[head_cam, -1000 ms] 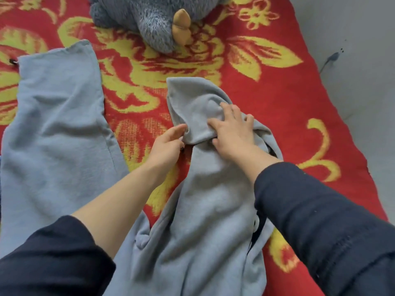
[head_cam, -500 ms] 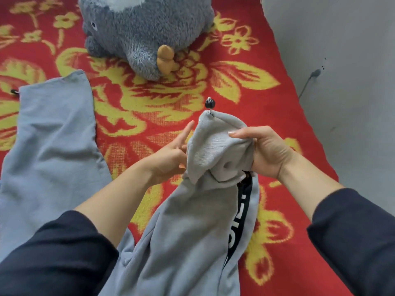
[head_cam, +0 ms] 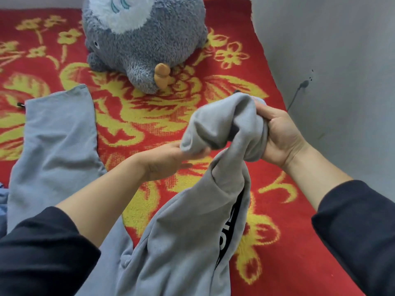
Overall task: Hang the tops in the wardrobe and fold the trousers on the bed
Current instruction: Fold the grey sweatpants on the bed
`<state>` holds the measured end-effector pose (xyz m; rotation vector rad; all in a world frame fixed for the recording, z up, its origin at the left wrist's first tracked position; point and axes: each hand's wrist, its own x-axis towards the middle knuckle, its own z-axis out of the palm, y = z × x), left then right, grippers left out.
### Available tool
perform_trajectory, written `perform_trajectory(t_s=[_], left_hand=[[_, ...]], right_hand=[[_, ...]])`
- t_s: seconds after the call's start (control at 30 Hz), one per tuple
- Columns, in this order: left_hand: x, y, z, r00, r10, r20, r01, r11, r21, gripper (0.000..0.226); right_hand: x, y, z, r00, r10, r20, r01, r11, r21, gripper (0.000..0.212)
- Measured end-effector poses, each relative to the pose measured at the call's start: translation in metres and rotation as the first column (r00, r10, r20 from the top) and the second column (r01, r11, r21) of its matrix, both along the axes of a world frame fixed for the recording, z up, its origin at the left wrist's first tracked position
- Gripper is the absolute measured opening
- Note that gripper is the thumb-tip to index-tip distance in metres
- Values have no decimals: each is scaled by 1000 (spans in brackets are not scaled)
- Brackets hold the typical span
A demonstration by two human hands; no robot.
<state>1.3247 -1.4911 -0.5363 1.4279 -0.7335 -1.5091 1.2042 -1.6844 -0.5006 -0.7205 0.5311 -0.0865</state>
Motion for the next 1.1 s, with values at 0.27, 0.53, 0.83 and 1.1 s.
perform_trajectory(t_s=[0.27, 0.53, 0.83, 1.1], left_hand=[[39, 15, 6, 812, 350, 467, -453, 882, 128, 10], [80, -25, 54, 602, 666, 441, -630, 735, -249, 17], [-27, 34, -50, 552, 299, 778, -391, 917, -75, 79], [-212, 104, -108, 717, 55, 695, -272, 940, 206, 12]], right_hand=[[-9, -7, -15, 854, 107, -510, -407, 748, -525, 17], [64, -22, 7, 873, -336, -354, -171, 470, -866, 21], [2, 22, -77, 818, -83, -569, -470, 474, -745, 66], [-99, 72, -150, 648, -140, -749, -462, 710, -532, 30]])
